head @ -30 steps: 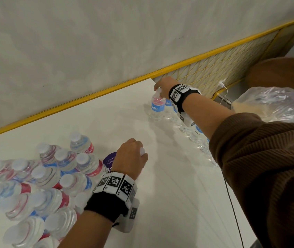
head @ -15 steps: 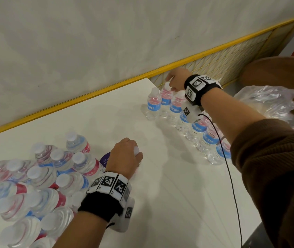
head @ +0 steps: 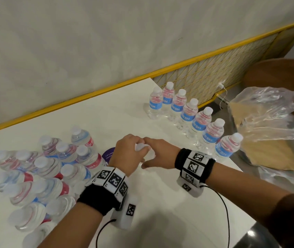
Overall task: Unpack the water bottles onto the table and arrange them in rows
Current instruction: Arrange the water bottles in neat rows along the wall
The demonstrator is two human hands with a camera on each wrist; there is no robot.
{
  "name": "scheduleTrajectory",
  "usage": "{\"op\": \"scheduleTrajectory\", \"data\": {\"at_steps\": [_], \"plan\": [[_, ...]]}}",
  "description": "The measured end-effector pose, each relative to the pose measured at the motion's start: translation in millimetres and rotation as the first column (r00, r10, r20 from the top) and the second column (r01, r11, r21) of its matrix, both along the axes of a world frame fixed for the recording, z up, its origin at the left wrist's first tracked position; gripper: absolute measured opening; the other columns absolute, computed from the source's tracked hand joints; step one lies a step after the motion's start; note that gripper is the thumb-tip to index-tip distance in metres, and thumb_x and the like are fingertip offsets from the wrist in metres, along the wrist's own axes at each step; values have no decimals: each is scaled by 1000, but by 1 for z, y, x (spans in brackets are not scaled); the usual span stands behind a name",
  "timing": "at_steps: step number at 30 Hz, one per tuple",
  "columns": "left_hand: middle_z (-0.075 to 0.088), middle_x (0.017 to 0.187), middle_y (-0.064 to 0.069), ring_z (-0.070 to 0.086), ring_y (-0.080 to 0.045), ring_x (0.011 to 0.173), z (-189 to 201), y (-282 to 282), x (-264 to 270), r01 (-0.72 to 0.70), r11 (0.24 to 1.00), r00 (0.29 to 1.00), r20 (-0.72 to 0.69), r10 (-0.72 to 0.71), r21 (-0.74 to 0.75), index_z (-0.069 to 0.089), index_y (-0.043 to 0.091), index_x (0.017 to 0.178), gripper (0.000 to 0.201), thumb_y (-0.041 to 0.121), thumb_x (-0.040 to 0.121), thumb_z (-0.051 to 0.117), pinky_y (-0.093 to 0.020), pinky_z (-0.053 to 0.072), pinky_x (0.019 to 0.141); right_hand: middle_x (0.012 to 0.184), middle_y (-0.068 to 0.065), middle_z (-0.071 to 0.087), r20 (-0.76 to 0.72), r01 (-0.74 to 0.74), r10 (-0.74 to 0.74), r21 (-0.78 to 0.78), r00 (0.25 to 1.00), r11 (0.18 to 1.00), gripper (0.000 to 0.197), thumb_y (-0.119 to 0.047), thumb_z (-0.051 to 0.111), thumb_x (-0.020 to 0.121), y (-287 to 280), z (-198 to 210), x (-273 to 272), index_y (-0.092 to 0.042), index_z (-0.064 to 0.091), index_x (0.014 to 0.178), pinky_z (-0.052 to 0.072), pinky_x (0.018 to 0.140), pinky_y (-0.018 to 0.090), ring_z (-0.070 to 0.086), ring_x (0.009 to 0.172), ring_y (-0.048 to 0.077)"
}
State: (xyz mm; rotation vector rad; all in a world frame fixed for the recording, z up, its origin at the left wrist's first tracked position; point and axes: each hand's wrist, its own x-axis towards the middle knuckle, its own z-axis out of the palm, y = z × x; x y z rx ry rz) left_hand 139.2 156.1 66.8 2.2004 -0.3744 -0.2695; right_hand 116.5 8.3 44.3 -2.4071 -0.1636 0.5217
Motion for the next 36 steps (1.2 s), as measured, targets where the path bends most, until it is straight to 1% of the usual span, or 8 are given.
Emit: {"op": "scheduleTrajectory", "data": {"at_steps": [4, 7, 9, 13, 22, 25, 30, 36], "plan": [[53, 120, -1, 56, -22, 103, 20, 30, 18, -65, 908, 975, 220, -30, 413, 60, 20, 115, 34, 40, 88, 59, -38, 49, 86, 116, 0, 59, 25, 65, -63, -61, 998, 996, 60, -34, 76, 73, -14, -3, -11, -25, 45, 124, 44, 83, 26, 54, 100, 18], [45, 128, -6, 45, -28, 117, 26, 63, 41, -106, 592, 993, 120, 16, 799, 53, 22, 122, 39, 37, 87, 58, -41, 46, 88, 111, 1, 61, 5, 168, -168, -65, 986, 984, 58, -31, 78, 70, -31, -1, -19, -28, 46, 119, 48, 81, 29, 56, 96, 21], [54, 119, -9, 55, -29, 108, 20, 80, 51, -36, 508, 999, 11, 52, 861, 59, 17, 117, 36, 29, 83, 63, -39, 51, 86, 110, 2, 60, 19, 224, -223, -94, 975, 970, 59, -27, 78, 70, -43, 1, -23, -26, 46, 120, 48, 82, 30, 56, 97, 23], [64, 114, -11, 63, -28, 104, 12, 82, 56, 67, 484, 998, -63, -23, 873, 64, 10, 115, 31, 14, 84, 61, -36, 53, 87, 117, 3, 59, 49, 257, -253, -165, 966, 952, 60, -25, 77, 73, -63, 11, -27, -22, 46, 125, 49, 90, 38, 56, 101, 24], [69, 107, -13, 64, -29, 98, 22, 21, 47, 130, 658, 987, -35, -155, 742, 69, 3, 95, 16, 12, 85, 61, -29, 47, 74, 103, 3, 62, 156, 232, -194, -280, 968, 932, 45, -43, 66, 82, -69, 37, -28, -21, 57, 120, 46, 79, 28, 55, 88, 16], [68, 110, -12, 62, -29, 102, 24, -11, 38, 177, 740, 981, -59, -183, 649, 70, 5, 104, 25, 15, 81, 68, -27, 45, 78, 102, 5, 63, 183, 250, -197, -341, 963, 906, 40, -37, 65, 84, -67, 36, -22, -15, 59, 116, 41, 73, 26, 55, 88, 18], [56, 123, -14, 55, -30, 114, 16, -51, 31, 187, 843, 974, 17, -226, 504, 67, 8, 114, 30, 19, 86, 64, -29, 42, 91, 113, 10, 64, 203, 233, -157, -443, 967, 866, 35, -27, 60, 87, -69, 39, -5, -10, 60, 118, 44, 80, 31, 58, 104, 27], [48, 119, -17, 55, -34, 106, 3, -62, 35, 109, 893, 982, 93, -165, 436, 62, 9, 115, 28, 19, 89, 60, -33, 43, 84, 122, 13, 60, 229, 291, -197, -529, 953, 797, 37, -21, 56, 90, -84, 40, 26, -11, 58, 125, 44, 95, 37, 53, 114, 31]]}}
